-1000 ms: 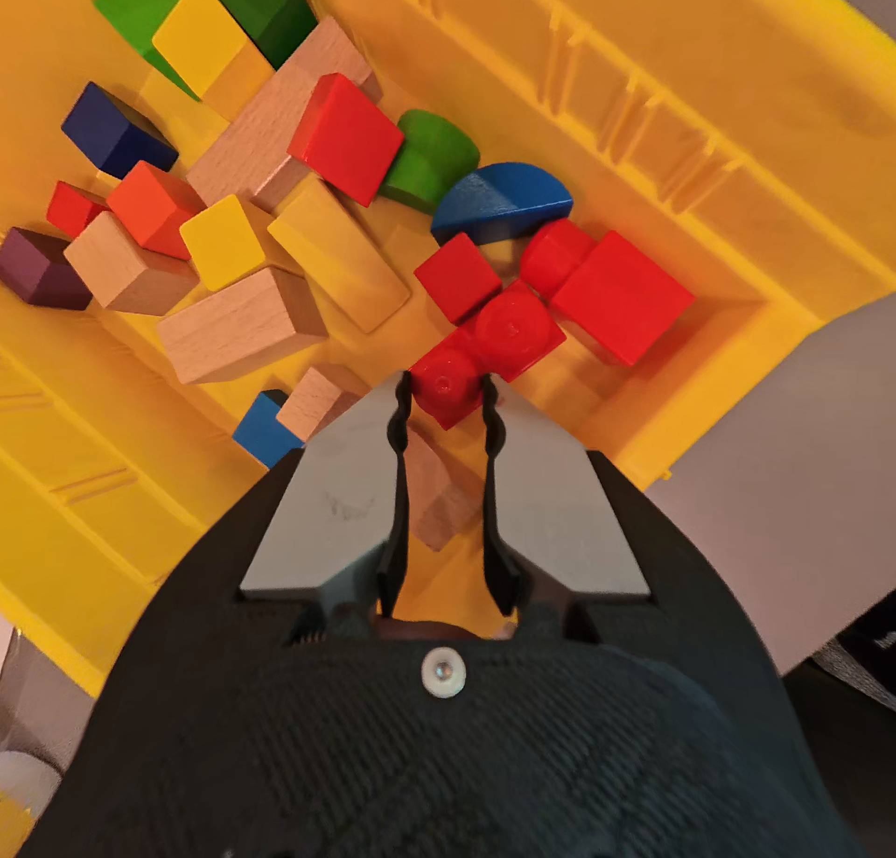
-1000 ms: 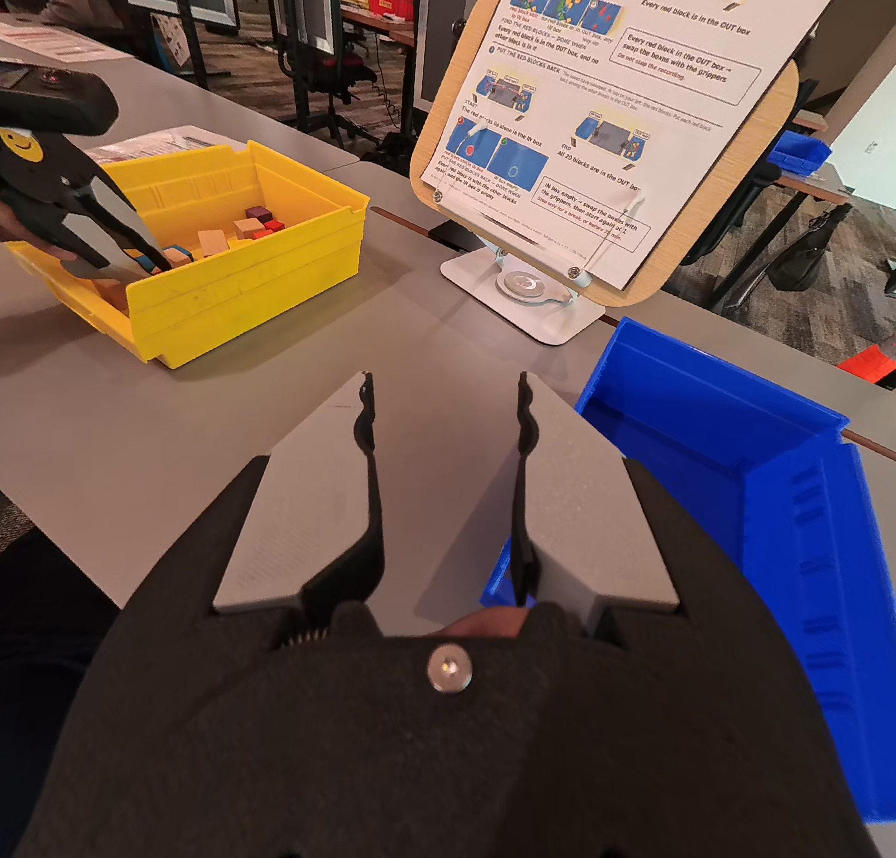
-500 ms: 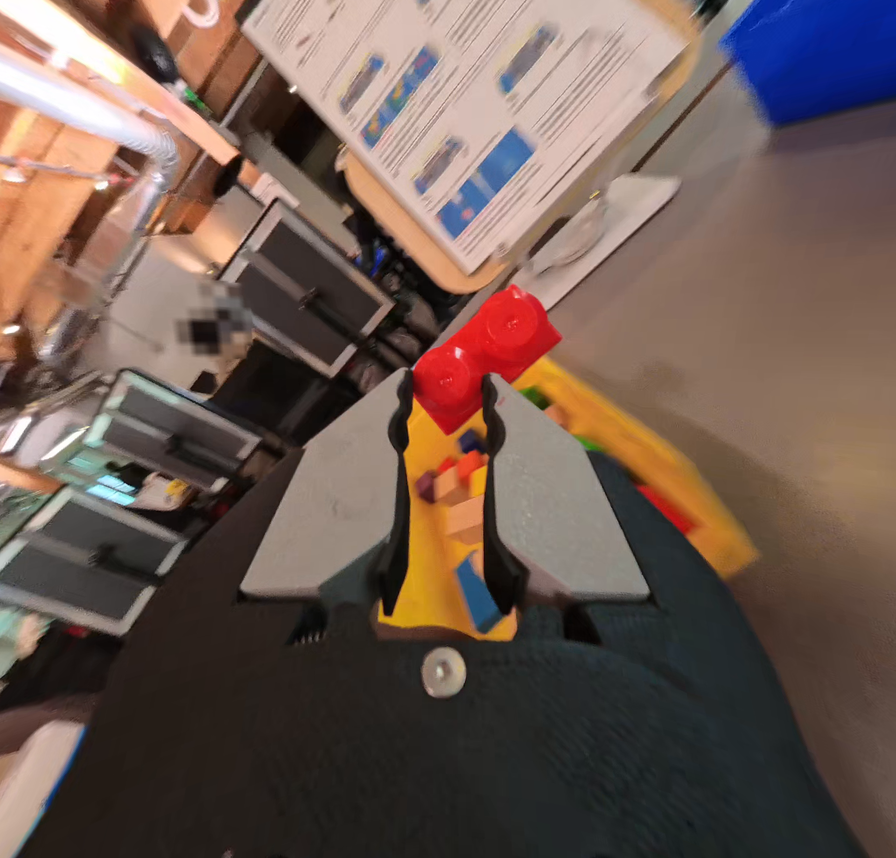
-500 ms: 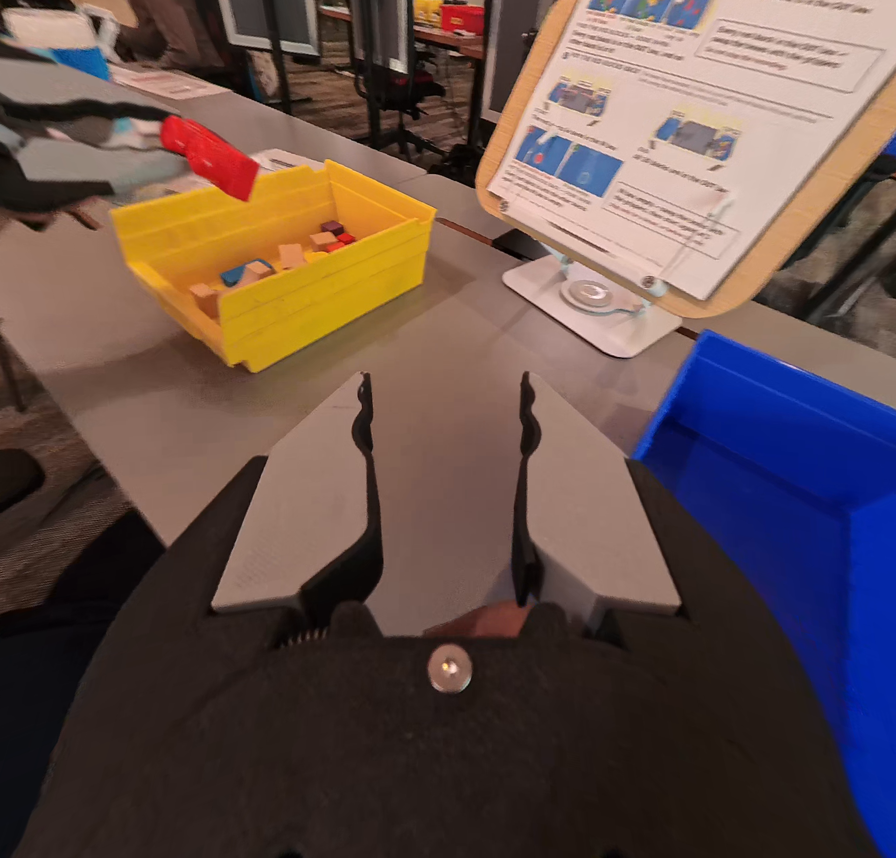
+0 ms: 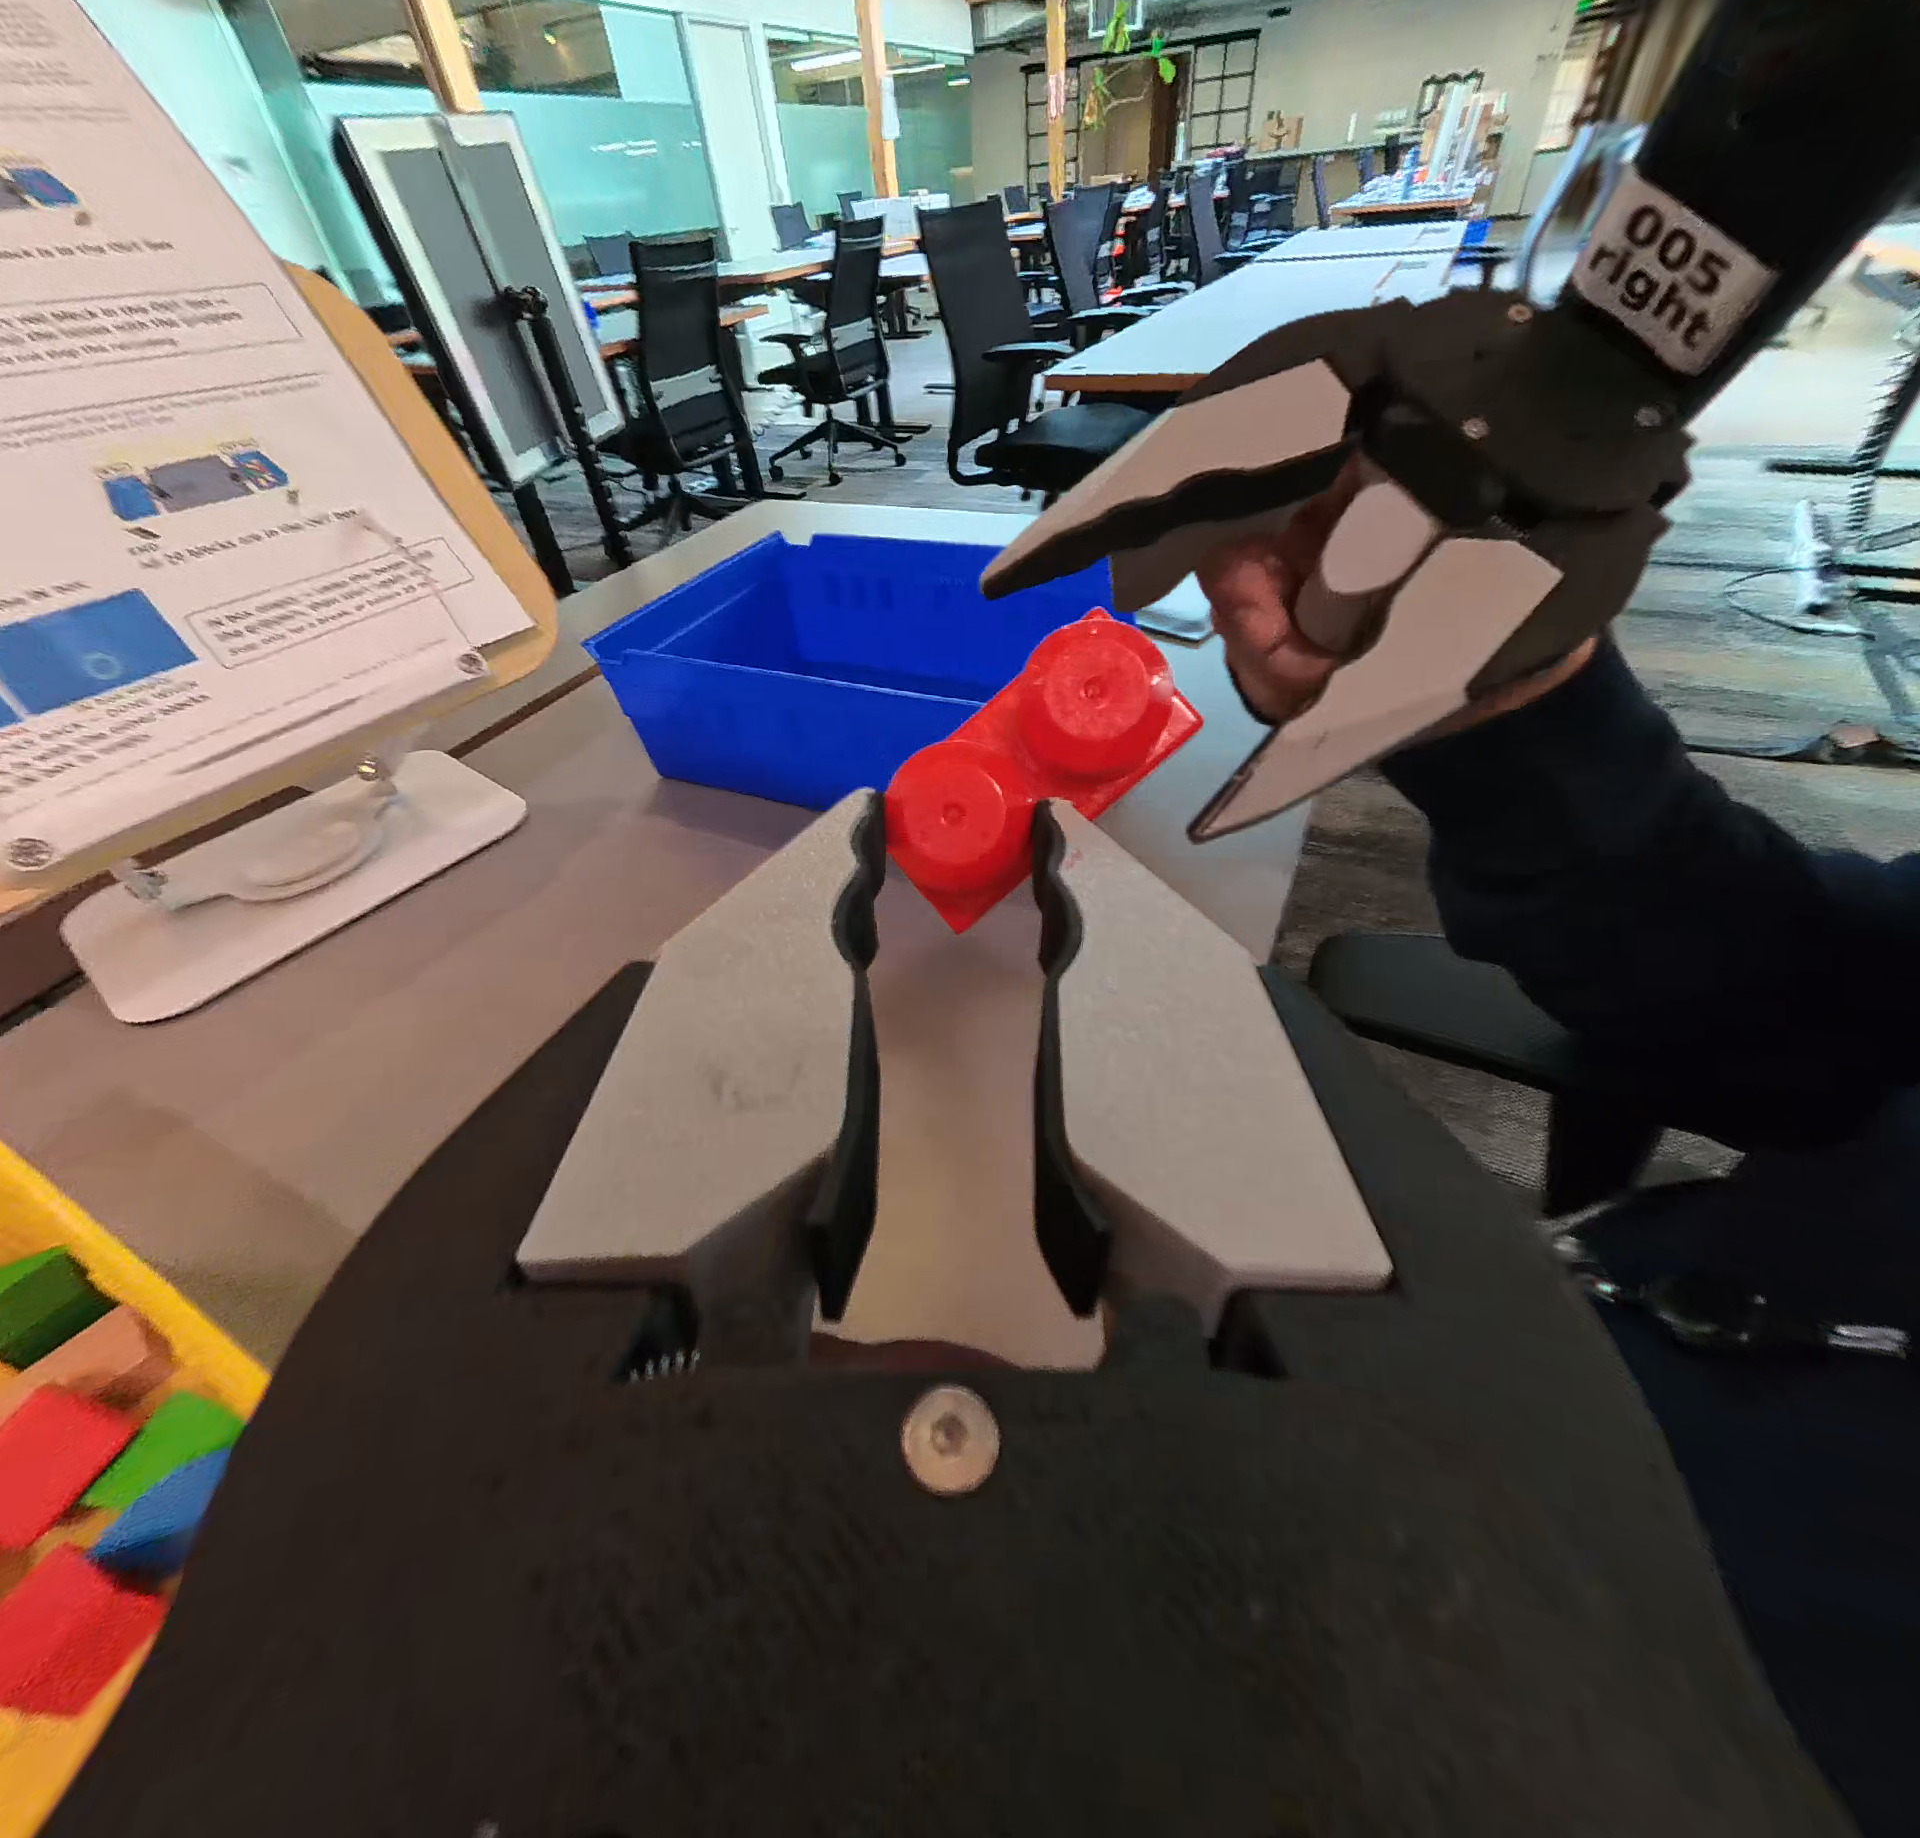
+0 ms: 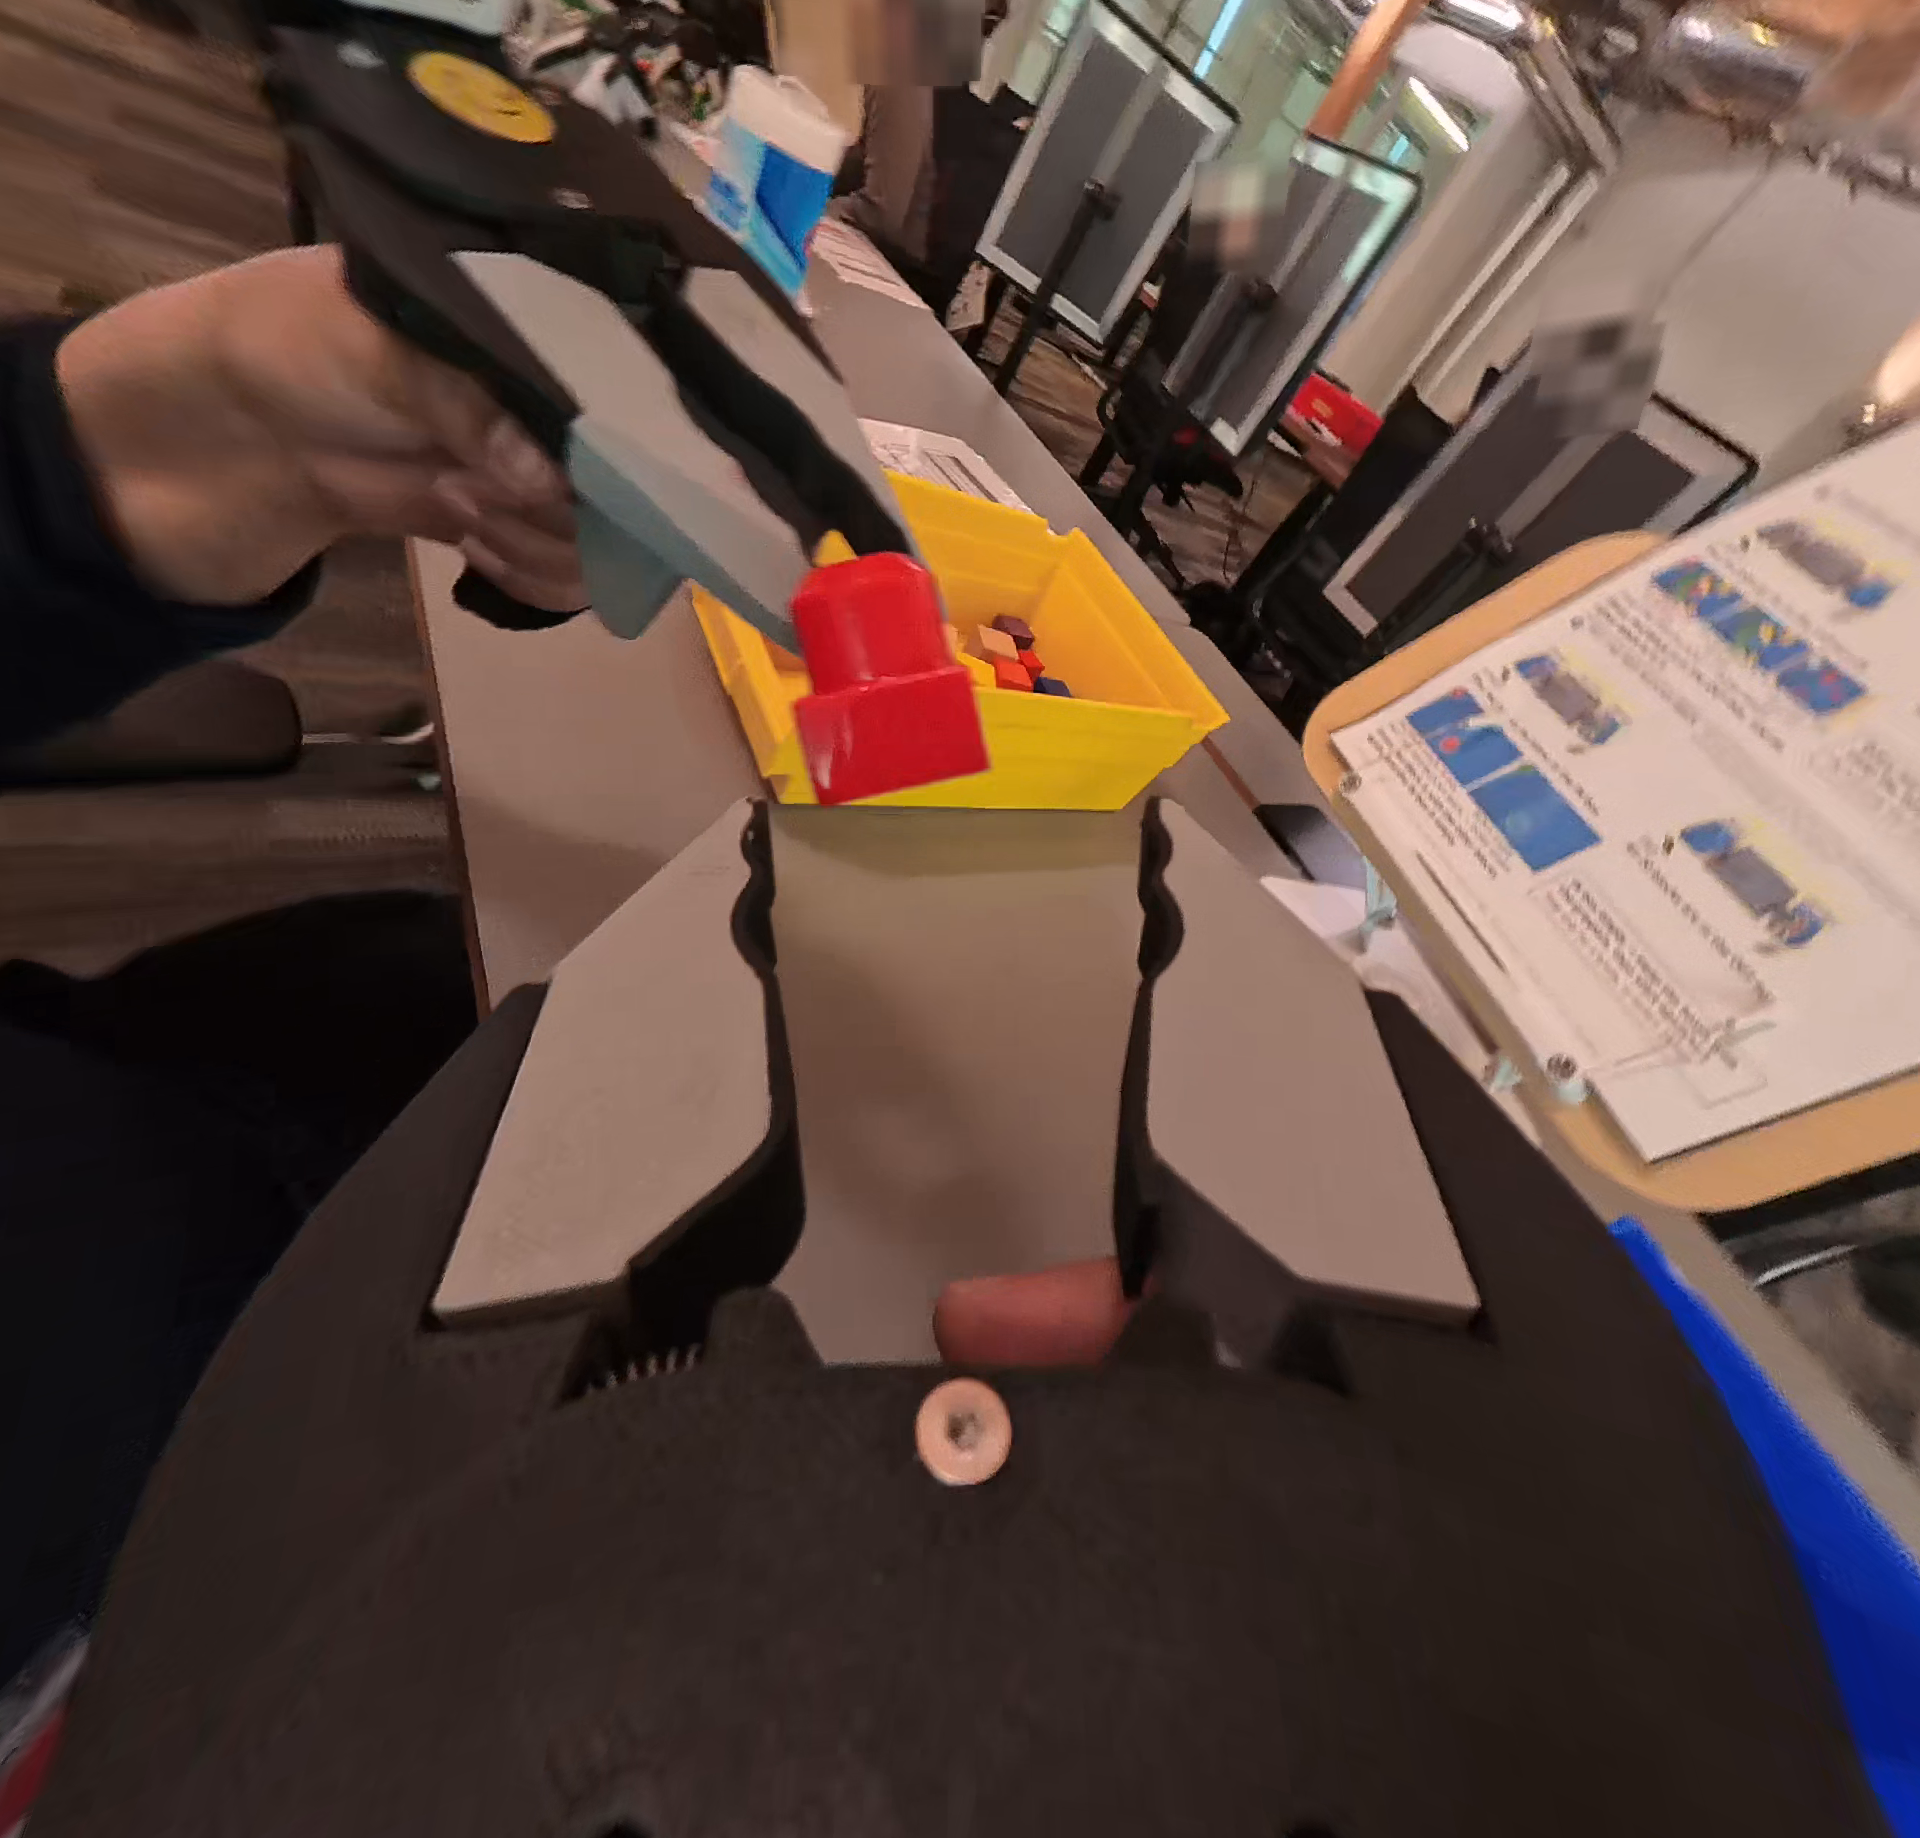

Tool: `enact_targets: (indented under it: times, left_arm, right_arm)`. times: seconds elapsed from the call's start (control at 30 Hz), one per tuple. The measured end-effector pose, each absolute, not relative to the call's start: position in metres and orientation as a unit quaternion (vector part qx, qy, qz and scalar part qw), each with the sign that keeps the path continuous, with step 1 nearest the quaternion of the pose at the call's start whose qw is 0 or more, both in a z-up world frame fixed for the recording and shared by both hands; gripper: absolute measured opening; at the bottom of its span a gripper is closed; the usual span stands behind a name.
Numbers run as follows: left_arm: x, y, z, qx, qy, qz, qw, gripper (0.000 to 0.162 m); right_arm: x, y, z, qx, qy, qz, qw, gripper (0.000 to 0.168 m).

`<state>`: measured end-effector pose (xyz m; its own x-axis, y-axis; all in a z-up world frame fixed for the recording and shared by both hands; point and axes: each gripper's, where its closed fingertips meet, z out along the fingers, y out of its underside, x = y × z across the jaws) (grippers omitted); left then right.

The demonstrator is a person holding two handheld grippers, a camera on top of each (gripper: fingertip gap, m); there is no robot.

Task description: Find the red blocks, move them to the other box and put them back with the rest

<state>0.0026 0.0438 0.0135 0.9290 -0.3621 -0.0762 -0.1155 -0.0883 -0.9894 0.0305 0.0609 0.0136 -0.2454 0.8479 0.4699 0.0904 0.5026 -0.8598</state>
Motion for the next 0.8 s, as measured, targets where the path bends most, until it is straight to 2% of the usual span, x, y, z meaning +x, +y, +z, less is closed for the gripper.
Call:
enact_targets:
  times: [0.13, 0.2, 0.23, 0.4, 0.47, 0.5, 0.7, 0.8]
  left_arm:
    - [0.007, 0.047, 0.005, -0.739, 0.164, -0.105, 0.645, 0.027]
    - [0.009, 0.048, 0.004, -0.738, 0.163, -0.112, 0.645, 0.026]
    - [0.009, 0.049, 0.004, -0.739, 0.163, -0.106, 0.645, 0.026]
    - [0.005, 0.047, 0.007, -0.73, 0.151, -0.126, 0.654, 0.026]
    - [-0.011, 0.046, 0.011, -0.727, 0.13, -0.09, 0.668, 0.02]
    - [-0.021, 0.044, 0.015, -0.725, 0.118, -0.073, 0.675, 0.023]
    - [-0.073, 0.017, 0.039, -0.697, 0.056, -0.035, 0.714, 0.018]
    - [-0.085, 0.01, 0.045, -0.687, 0.043, -0.024, 0.725, 0.016]
  right_arm:
    - [0.028, 0.05, 0.01, -0.306, -0.712, 0.344, 0.53, 0.061]
    - [0.024, 0.051, 0.004, -0.31, -0.719, 0.331, 0.527, 0.037]
    - [0.023, 0.051, 0.003, -0.308, -0.722, 0.326, 0.528, 0.034]
    - [0.022, 0.051, 0.005, -0.318, -0.716, 0.346, 0.516, 0.033]
    - [0.019, 0.066, 0.009, -0.343, -0.699, 0.331, 0.534, 0.034]
    - [0.02, 0.079, 0.011, -0.358, -0.688, 0.314, 0.549, 0.034]
    - [0.06, 0.196, 0.037, -0.492, -0.558, 0.278, 0.608, 0.033]
    - [0.092, 0.275, 0.027, -0.596, -0.455, 0.234, 0.619, 0.034]
